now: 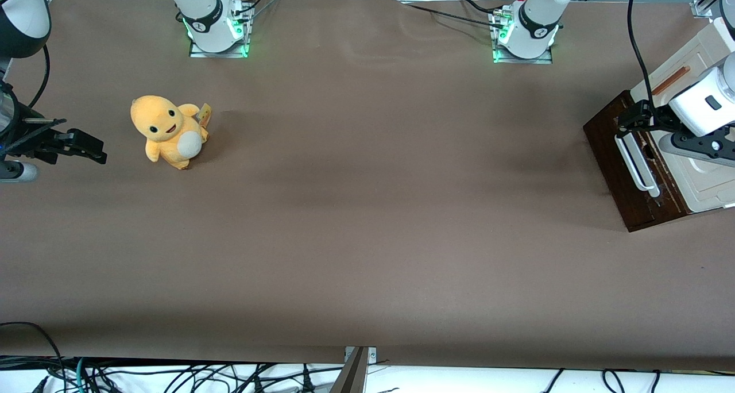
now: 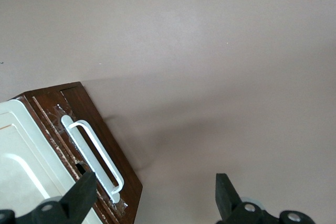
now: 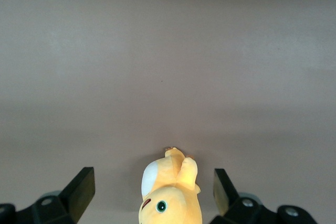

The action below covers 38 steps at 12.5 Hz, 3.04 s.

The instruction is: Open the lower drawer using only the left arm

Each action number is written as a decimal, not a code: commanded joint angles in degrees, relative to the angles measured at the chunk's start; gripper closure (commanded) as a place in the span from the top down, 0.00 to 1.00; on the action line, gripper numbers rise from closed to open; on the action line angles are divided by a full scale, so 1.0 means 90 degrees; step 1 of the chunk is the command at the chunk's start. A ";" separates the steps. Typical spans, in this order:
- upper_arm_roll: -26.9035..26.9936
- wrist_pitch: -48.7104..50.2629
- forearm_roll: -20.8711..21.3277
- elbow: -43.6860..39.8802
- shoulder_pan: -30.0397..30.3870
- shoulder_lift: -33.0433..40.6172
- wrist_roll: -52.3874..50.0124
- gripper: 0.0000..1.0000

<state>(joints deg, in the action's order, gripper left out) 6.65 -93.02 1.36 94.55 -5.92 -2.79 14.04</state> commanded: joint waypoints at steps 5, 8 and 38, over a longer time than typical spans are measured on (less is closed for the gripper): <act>-0.0006 0.0150 -0.0190 -0.0174 0.0023 -0.0071 0.0119 1.00; -0.0006 0.0150 -0.0190 -0.0164 0.0023 -0.0081 0.0119 1.00; -0.0503 0.0072 0.1553 0.0070 -0.0231 -0.1826 -0.2327 1.00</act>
<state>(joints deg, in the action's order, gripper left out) 3.80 -92.36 9.14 95.91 -7.00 -15.97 -1.08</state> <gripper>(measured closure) 0.000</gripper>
